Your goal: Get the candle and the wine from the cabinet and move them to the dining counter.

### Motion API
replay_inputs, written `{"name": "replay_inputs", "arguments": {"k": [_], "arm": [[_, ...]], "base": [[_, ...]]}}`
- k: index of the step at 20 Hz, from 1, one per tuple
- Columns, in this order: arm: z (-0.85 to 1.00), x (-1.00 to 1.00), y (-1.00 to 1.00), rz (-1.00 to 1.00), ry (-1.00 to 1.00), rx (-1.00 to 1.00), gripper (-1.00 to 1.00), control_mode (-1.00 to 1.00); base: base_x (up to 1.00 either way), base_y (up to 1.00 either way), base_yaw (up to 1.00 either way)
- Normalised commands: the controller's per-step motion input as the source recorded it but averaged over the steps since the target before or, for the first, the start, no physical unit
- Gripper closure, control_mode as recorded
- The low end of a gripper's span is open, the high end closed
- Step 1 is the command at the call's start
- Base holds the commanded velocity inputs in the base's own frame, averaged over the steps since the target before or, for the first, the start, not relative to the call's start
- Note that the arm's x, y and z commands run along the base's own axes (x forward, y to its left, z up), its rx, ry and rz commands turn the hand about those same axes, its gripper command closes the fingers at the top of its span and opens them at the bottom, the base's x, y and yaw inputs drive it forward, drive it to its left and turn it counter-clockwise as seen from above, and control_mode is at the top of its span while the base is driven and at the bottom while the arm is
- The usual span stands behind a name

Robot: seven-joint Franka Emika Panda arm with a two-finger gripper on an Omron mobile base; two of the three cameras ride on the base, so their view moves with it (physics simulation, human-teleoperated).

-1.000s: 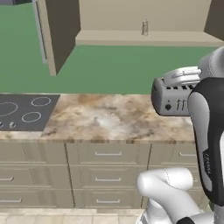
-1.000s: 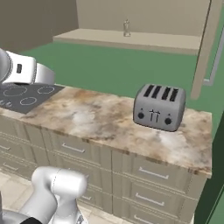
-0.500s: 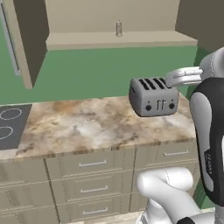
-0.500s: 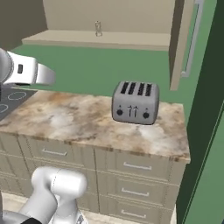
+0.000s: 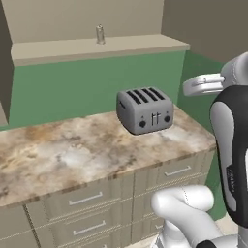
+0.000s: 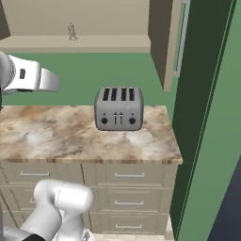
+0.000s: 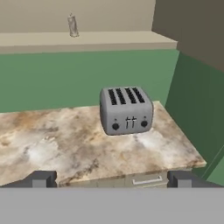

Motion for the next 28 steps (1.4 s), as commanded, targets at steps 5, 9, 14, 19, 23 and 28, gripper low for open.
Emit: {"name": "replay_inputs", "arguments": {"k": [5,9,14,19,23,28], "arm": [[0.0,0.0,0.0,0.0,0.0,0.0,-1.0,1.0],[0.0,0.0,0.0,0.0,0.0,0.0,-1.0,1.0],[0.0,0.0,0.0,0.0,0.0,0.0,-1.0,1.0],[0.0,0.0,0.0,0.0,0.0,0.0,-1.0,1.0],[0.0,0.0,0.0,0.0,0.0,0.0,-1.0,1.0],[0.0,0.0,0.0,0.0,0.0,0.0,-1.0,1.0]], "base": [[0.02,0.05,-0.06],[0.14,0.23,0.27],[0.26,0.27,0.29],[0.39,0.33,0.18],[0.38,0.47,0.05],[0.24,0.39,0.0]]}}
